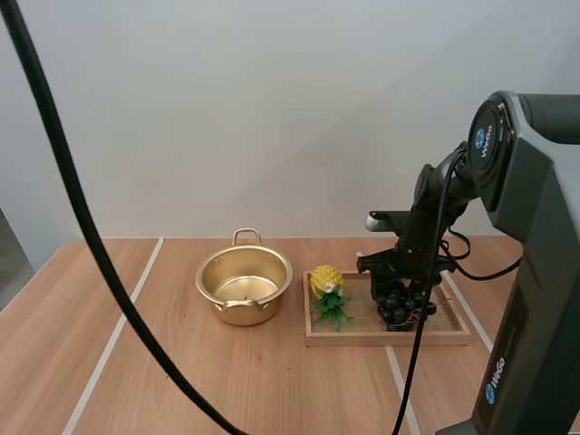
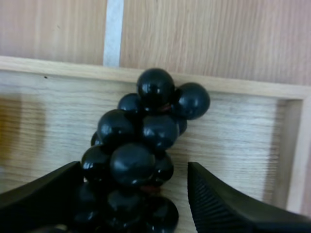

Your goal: Open the pot, put the grape inside, and close it

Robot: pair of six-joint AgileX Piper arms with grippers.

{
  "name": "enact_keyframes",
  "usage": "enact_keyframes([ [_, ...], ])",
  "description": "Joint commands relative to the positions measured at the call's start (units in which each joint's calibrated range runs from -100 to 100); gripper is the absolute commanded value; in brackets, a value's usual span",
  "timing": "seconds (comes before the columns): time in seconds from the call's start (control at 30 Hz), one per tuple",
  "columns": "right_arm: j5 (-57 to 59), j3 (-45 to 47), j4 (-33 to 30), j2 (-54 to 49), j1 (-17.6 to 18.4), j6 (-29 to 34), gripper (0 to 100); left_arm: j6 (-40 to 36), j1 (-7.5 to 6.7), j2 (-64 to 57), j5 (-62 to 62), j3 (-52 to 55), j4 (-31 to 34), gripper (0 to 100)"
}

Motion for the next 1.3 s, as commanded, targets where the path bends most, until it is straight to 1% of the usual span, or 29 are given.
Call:
enact_keyframes([
  [0.0,-0.47,0.10,0.17,0.39,-0.02,-0.01,100,-0.22,-0.19,0.40,-1.38,-0.53,0.45,0],
  [0.23,-0.84,0.07,0.27,0.41,-0.02,-0.01,100,-0.22,-0.19,0.80,-1.38,-0.53,0.45,0],
  [0.3,-0.84,0.07,0.27,0.41,-0.02,-0.01,58,-0.22,-0.19,0.80,-1.38,-0.53,0.45,0],
  [0.33,-0.84,0.07,0.27,0.28,-0.02,-0.01,27,-0.22,-0.19,0.80,-1.38,-0.53,0.45,0],
  [0.37,-1.00,0.07,0.45,0.28,-0.02,-0.01,0,-0.22,-0.19,0.80,-1.38,-0.53,0.45,0],
  [0.57,0.32,-0.24,1.07,-0.25,-0.02,-0.01,0,-0.22,-0.19,0.80,-1.38,-0.53,0.45,0],
  [0.67,0.64,-0.24,1.51,-2.56,-0.02,-0.01,0,-0.22,-0.19,0.80,-1.38,-0.53,0.45,0],
  [0.83,0.64,-0.38,2.47,-9.62,-0.02,-0.01,0,-0.22,-0.19,0.80,-1.38,-0.53,0.45,0],
  [1.07,-1.14,-1.61,2.47,-22.40,-0.02,-0.48,0,-0.22,-0.19,0.58,-1.38,-0.64,0.45,0],
  [1.17,-0.96,-4.12,5.12,-27.40,-0.02,-3.13,0,-0.22,-0.19,0.33,-1.53,-0.64,0.45,0],
  [1.27,0.56,-7.32,9.55,-31.59,-0.02,-6.07,0,-0.22,-0.19,0.06,-2.08,-0.64,0.45,0],
])
